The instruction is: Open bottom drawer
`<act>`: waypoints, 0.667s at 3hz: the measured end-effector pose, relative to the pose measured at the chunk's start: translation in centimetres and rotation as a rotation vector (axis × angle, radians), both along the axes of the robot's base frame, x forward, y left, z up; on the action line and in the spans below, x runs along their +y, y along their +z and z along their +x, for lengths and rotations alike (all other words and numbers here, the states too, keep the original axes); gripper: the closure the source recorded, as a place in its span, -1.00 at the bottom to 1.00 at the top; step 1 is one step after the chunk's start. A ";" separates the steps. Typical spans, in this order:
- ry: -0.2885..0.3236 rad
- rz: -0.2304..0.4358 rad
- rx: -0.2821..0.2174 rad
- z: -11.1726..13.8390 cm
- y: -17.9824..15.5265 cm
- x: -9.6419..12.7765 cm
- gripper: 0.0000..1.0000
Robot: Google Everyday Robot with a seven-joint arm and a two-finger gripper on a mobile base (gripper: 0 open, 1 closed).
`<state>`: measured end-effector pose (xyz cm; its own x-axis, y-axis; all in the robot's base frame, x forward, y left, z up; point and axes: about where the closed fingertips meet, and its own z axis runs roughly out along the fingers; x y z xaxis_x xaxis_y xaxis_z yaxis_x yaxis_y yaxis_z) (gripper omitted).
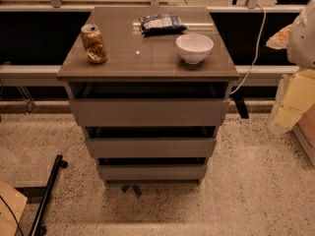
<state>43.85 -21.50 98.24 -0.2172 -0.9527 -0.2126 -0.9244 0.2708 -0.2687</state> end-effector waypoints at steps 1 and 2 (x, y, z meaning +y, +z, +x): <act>0.024 0.029 -0.022 0.8 -0.8 -0.3 -1.00; 0.024 0.029 -0.023 0.8 -0.8 -0.3 -1.00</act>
Offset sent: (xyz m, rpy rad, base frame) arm 0.0190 -0.0093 -0.0268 0.0719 -0.0269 0.0535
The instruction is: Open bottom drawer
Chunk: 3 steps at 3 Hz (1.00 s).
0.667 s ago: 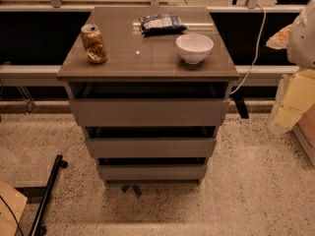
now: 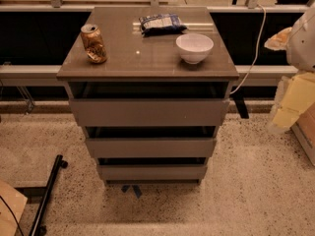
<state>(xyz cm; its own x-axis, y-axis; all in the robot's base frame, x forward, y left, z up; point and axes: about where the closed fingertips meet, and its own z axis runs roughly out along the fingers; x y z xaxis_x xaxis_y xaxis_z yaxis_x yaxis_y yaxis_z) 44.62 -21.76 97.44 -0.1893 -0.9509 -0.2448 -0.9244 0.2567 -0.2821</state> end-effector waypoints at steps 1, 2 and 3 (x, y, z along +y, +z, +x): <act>-0.039 0.073 0.029 0.1 -4.5 1.5 -1.00; -0.040 0.124 0.038 0.6 -8.6 3.1 -1.00; -0.043 0.192 0.045 1.9 -13.0 3.9 -1.00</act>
Offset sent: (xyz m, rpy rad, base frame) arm 0.0151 0.0483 -0.1370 0.1870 0.0567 -0.0437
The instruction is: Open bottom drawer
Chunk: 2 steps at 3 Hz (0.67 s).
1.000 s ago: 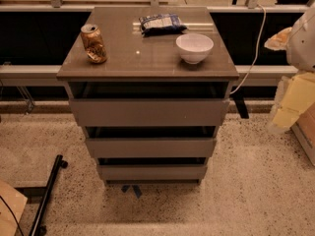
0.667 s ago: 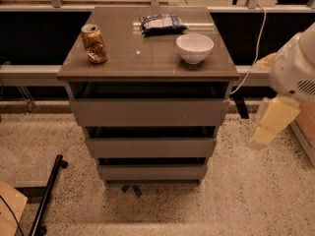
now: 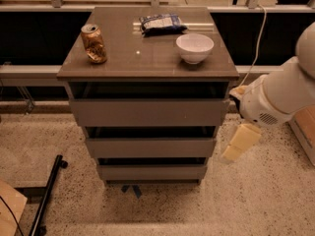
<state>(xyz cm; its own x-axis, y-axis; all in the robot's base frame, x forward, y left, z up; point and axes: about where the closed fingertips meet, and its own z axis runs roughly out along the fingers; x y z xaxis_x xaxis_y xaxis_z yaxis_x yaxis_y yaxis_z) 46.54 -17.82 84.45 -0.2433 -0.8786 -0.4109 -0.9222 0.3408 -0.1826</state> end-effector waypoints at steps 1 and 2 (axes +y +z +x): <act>-0.005 0.005 -0.012 0.4 -0.2 0.1 -1.00; -0.014 -0.009 -0.011 0.2 -0.3 0.2 -1.00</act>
Offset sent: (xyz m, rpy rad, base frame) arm -0.0008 0.0001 -0.0047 -0.0219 -0.0088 -0.0308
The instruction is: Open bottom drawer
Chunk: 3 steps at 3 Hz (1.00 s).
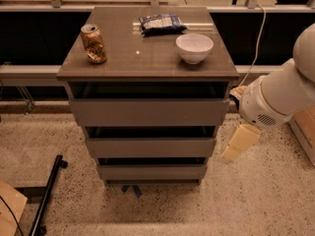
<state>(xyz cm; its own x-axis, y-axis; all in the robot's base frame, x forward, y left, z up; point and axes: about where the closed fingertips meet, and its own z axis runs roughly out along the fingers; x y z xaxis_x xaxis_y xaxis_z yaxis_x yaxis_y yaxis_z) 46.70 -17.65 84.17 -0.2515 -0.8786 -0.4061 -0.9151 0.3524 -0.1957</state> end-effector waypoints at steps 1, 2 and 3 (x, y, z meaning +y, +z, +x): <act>-0.079 -0.020 -0.041 1.1 -1.8 1.4 -1.00; -0.106 0.014 -0.083 3.5 -4.2 2.2 -1.00; -0.099 0.065 -0.039 6.3 -10.9 3.9 -1.00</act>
Offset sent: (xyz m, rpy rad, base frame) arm 0.0655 0.0293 -0.0726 0.0559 -0.1296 -0.1402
